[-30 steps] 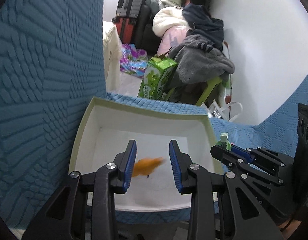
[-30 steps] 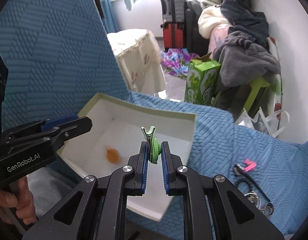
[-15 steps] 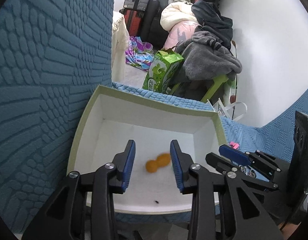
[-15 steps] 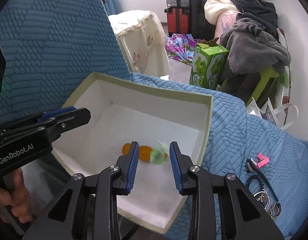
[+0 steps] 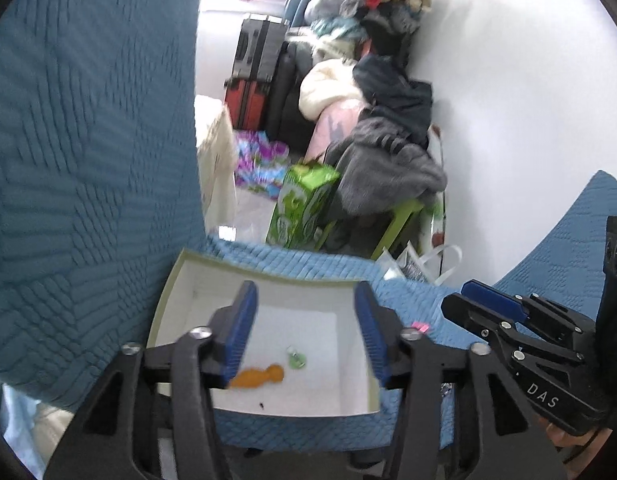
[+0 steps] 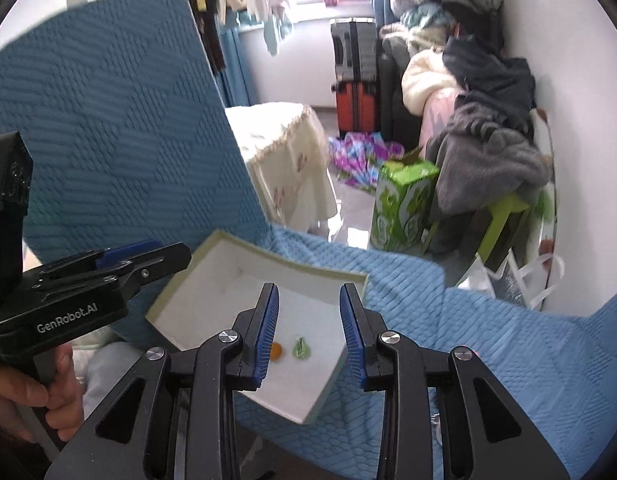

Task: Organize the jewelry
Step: 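Move both grippers back to the jewelry pile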

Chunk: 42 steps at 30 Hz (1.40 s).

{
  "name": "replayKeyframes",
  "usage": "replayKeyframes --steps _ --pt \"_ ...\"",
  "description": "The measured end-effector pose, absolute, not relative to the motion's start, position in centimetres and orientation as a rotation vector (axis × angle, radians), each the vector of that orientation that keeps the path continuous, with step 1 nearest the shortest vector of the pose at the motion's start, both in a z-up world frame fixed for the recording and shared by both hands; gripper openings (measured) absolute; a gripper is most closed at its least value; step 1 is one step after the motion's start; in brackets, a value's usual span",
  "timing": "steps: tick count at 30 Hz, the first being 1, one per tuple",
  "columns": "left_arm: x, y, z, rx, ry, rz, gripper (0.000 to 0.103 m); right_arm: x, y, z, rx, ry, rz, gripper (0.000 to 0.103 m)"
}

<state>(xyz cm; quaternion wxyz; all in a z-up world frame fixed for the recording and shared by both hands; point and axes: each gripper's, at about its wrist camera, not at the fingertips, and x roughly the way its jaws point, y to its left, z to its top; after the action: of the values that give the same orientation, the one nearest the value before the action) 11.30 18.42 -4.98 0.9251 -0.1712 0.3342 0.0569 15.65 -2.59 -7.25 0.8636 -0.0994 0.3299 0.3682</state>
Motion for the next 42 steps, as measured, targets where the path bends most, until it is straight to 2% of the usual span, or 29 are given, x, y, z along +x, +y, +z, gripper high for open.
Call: replayKeyframes --steps 8,17,23,42 --pt "10.4 14.9 -1.5 -0.306 0.609 0.07 0.056 14.9 -7.1 -4.0 -0.183 0.584 0.726 0.029" --pt "11.1 10.4 -1.6 -0.294 0.589 -0.011 0.056 14.6 -11.8 -4.5 -0.184 0.555 0.652 0.029" --pt "11.3 7.7 -3.3 -0.317 0.58 -0.057 0.057 14.9 -14.8 -6.3 -0.171 0.56 0.608 0.029" --pt "14.2 1.0 -12.6 -0.305 0.755 -0.141 0.056 17.5 -23.1 -16.4 -0.134 0.694 0.47 0.029"
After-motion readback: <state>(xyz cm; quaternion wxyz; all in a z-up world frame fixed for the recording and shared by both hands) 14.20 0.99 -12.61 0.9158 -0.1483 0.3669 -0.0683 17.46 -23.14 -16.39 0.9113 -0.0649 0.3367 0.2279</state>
